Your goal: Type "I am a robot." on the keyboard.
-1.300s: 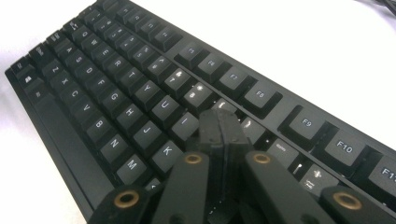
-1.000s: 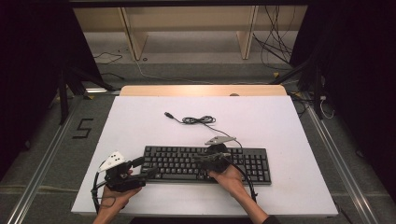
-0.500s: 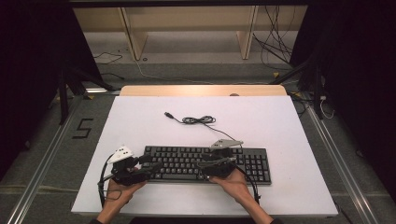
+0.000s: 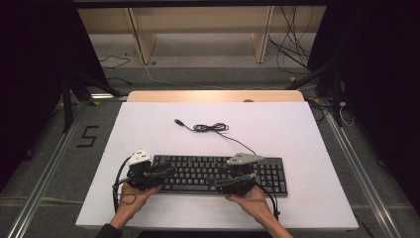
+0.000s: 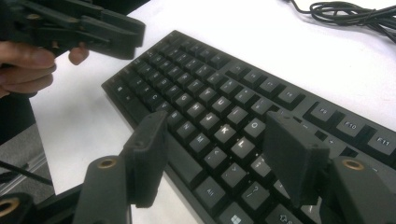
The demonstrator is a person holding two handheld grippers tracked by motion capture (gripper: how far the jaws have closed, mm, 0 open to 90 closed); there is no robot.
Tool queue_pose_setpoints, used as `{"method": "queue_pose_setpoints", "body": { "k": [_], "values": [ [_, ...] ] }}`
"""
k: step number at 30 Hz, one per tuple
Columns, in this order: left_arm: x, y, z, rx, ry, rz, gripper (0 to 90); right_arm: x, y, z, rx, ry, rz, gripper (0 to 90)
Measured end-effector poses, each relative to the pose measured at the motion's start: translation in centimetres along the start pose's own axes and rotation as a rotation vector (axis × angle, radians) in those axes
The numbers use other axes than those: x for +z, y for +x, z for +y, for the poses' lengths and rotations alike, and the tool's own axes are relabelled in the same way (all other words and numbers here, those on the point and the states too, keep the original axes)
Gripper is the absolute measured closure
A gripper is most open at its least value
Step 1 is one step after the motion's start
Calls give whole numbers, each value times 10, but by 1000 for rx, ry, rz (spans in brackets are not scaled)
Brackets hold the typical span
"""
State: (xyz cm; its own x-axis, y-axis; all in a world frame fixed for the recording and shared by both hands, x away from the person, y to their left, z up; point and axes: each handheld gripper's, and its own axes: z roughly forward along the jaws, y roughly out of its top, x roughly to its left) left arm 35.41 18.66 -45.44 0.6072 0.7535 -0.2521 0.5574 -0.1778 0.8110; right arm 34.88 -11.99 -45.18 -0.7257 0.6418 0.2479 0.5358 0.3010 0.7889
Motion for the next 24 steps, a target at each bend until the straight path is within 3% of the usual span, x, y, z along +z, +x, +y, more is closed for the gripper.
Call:
{"method": "queue_pose_setpoints", "body": {
  "k": [13,24],
  "values": [
    [20,-2,5,29,65,-18,869,-4,7,-7,-21,-2,18,395],
    [39,-8,12,53,109,-27,889,-11,8,-12,-17,-11,19,379]
  ]
}}
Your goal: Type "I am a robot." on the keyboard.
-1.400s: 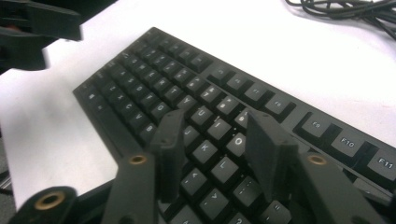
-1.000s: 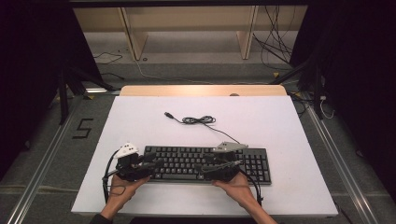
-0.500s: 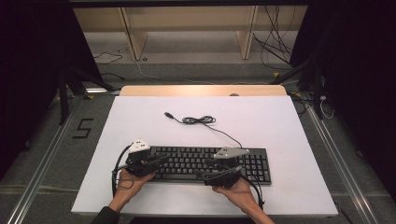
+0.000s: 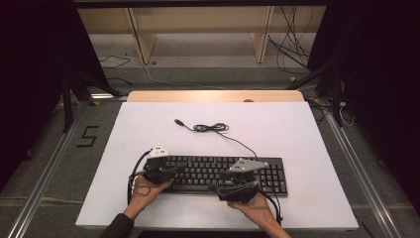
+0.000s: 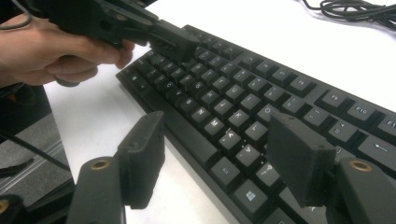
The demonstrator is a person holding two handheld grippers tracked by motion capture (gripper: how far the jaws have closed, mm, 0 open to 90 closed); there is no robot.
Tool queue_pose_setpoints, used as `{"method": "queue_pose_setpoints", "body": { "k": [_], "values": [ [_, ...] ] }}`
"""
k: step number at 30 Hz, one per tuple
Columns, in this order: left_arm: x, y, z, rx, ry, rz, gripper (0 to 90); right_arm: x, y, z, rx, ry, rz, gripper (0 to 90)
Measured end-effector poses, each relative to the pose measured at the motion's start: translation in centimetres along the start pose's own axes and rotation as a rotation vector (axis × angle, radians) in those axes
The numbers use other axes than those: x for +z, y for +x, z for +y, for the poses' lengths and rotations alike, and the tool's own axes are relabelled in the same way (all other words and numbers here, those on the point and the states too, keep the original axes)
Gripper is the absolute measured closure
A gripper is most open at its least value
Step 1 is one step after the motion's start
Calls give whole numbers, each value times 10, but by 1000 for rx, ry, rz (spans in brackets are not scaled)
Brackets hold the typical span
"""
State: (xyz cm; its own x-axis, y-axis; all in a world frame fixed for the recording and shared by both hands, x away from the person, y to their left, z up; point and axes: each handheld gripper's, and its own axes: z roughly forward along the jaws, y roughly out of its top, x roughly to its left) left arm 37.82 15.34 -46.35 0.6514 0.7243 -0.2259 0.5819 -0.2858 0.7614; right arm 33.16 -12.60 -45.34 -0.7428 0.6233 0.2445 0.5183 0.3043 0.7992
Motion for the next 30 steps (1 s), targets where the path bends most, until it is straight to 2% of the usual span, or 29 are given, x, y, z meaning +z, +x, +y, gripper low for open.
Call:
{"method": "queue_pose_setpoints", "body": {
  "k": [3,8,21,30],
  "values": [
    [4,2,0,-4,22,5,889,-1,0,-2,3,-1,-2,375],
    [6,4,1,-11,30,13,889,-1,2,-4,-3,4,4,372],
    [21,-2,7,12,77,21,890,-5,5,-6,-11,-3,3,366],
    [22,0,6,-1,77,33,890,-7,6,-7,-11,-4,3,362]
  ]
}}
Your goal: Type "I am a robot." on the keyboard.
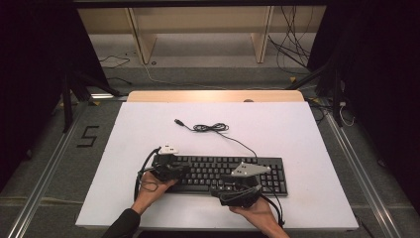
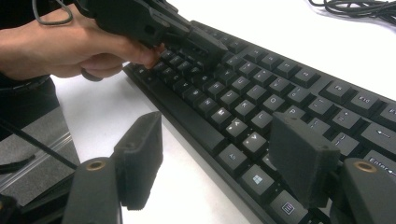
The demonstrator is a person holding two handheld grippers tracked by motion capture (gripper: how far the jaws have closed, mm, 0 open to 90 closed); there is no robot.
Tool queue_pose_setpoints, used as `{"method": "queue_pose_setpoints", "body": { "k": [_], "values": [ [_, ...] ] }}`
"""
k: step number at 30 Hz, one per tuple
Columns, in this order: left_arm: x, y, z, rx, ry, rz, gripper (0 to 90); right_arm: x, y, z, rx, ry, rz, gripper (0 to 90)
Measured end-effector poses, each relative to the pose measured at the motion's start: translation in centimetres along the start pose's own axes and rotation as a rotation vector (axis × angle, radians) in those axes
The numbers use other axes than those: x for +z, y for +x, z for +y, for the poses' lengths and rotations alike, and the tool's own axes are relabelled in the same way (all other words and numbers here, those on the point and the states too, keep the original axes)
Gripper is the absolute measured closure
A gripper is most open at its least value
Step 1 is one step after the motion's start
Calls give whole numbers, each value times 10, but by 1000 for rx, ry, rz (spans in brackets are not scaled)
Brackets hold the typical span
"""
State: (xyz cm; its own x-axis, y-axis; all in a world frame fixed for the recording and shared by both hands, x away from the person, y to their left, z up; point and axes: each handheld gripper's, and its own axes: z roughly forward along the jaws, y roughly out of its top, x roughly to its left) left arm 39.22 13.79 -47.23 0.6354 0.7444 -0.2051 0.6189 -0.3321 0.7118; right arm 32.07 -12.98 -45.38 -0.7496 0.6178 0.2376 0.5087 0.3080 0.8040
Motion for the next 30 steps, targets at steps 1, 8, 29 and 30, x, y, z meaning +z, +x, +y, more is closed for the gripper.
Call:
{"method": "queue_pose_setpoints", "body": {
  "k": [1,8,29,30],
  "values": [
    [0,0,0,1,2,2,890,0,0,0,0,0,1,362],
    [1,1,-1,-3,6,3,890,-1,0,-1,0,2,1,361],
    [-9,4,-2,-38,-39,1,867,-6,-11,1,22,-22,-49,397],
    [-11,4,-2,-38,-46,-4,853,-6,-12,1,23,-23,-53,417]
  ]
}}
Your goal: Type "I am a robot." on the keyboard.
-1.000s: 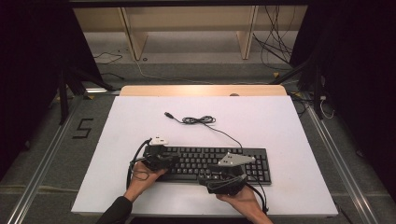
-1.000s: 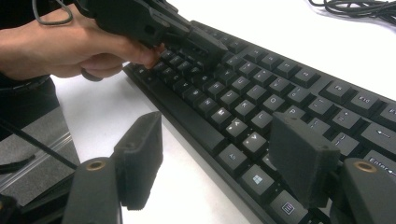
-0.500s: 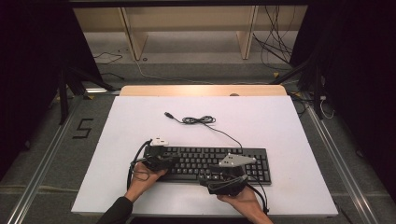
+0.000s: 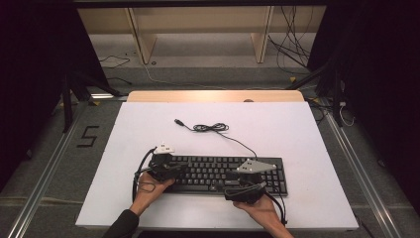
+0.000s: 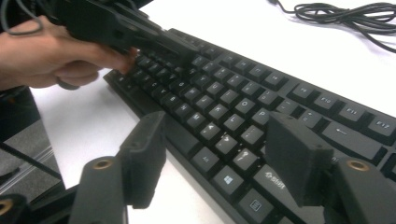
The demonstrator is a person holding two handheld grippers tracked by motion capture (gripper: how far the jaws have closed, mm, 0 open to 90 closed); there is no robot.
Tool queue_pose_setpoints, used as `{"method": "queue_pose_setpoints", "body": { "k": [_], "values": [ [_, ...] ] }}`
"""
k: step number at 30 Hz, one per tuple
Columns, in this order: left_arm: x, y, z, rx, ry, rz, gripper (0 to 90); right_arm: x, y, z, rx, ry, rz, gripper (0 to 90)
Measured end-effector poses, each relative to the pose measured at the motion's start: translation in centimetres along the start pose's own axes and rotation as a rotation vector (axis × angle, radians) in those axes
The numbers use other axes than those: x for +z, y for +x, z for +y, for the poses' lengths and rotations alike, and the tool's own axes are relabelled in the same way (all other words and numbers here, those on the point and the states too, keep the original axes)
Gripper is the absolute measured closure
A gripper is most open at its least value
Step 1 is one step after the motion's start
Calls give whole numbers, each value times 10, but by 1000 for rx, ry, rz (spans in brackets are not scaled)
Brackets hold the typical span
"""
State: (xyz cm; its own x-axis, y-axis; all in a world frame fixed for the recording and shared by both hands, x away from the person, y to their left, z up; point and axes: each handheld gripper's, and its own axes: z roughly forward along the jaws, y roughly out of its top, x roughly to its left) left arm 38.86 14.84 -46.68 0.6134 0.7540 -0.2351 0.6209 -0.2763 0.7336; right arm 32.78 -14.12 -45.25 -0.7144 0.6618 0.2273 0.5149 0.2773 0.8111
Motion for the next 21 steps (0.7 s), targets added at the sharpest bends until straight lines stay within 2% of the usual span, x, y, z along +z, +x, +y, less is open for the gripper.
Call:
{"method": "queue_pose_setpoints", "body": {
  "k": [5,9,13,17,21],
  "values": [
    [-11,-1,0,-15,-46,-25,772,2,-3,1,2,5,-18,520],
    [-20,-2,-3,-13,-77,-64,663,4,-6,2,6,10,-34,602],
    [-28,-4,-8,-8,-105,-85,536,6,-8,3,4,14,-30,686],
    [-39,-3,-15,-4,-137,-79,445,10,-8,4,-3,24,-27,763],
    [-49,0,-21,-28,-182,-83,397,16,-6,5,-15,38,-19,829]
  ]
}}
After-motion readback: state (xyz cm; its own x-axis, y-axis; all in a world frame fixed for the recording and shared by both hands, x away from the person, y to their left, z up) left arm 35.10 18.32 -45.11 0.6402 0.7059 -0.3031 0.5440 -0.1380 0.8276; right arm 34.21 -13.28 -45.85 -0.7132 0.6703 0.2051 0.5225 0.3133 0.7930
